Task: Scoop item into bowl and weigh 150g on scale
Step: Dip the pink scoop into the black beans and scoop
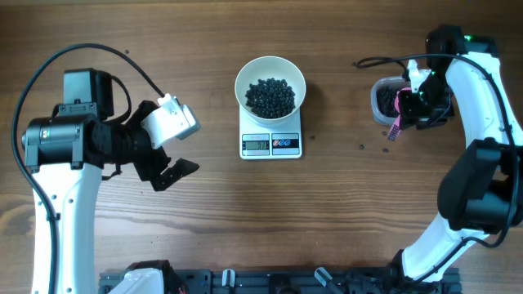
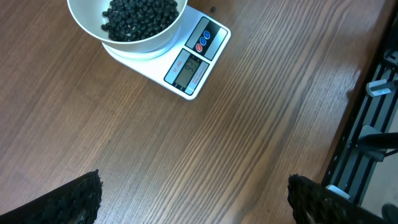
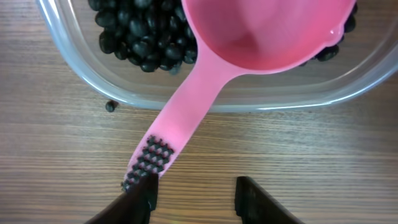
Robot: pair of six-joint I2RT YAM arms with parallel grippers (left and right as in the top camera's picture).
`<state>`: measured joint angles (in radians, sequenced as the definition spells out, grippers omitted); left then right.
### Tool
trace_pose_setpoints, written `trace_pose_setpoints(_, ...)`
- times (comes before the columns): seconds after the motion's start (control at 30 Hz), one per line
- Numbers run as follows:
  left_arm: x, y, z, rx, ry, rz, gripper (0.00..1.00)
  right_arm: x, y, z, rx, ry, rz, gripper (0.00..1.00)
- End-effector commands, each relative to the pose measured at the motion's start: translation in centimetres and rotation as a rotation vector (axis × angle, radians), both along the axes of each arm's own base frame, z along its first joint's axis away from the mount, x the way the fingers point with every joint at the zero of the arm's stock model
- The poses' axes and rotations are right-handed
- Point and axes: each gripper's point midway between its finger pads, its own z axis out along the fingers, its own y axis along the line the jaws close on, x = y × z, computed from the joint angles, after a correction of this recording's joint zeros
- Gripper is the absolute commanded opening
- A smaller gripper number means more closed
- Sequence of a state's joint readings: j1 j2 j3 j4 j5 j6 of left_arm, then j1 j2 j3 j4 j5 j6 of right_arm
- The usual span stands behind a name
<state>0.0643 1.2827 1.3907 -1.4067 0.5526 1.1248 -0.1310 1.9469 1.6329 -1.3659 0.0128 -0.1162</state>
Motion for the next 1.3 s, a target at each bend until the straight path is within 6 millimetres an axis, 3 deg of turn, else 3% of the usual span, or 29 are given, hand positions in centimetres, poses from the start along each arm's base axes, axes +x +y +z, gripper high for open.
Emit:
trace_pose_setpoints(0.0, 0.1, -0.3, 1.1, -0.017, -0.044, -0.019, 1.00, 0.4, 1.8, 0.5, 0.100, -0.010, -0.117, 0.94)
trace_pose_setpoints(0.03, 0.1, -0.3, 1.1, -0.017, -0.044, -0.019, 1.00, 0.8, 2.4, 1.3, 0.129, -0.037, -0.152, 1.00)
trace_pose_setpoints(0.17, 0.1, -0.3, 1.1, -0.017, -0.044, -0.019, 1.00, 1.3, 3.6, 4.6, 0.209, -0.129, -0.287, 1.00)
trace_pose_setpoints(0.33, 0.1, -0.3, 1.1, -0.017, -0.044, -0.019, 1.00, 1.1, 3.8, 9.1, 0.224, -0.265, -0.441, 1.00)
trace_pose_setpoints(0.47, 0.1, -0.3, 1.1, -0.017, -0.044, -0.019, 1.00, -0.4, 3.0, 12.4, 0.187, -0.365, -0.592, 1.00)
trace_pose_setpoints(0.57, 0.1, -0.3, 1.1, -0.017, -0.044, -0.019, 1.00, -2.3, 2.4, 13.1, 0.155, -0.395, -0.708, 1.00)
trace_pose_setpoints(0.67, 0.1, -0.3, 1.1, -0.017, -0.044, -0.019, 1.00, -3.8, 2.4, 12.1, 0.151, -0.390, -0.814, 1.00)
trace_pose_setpoints(1.0, 0.1, -0.3, 1.1, -0.017, -0.044, -0.019, 1.00, -7.1, 3.7, 4.2, 0.224, -0.421, -1.050, 1.00)
trace_pose_setpoints(1.27, 0.1, -0.3, 1.1, -0.017, -0.044, -0.019, 1.00, -5.9, 4.9, -0.8, 0.387, -0.548, -1.084, 0.93)
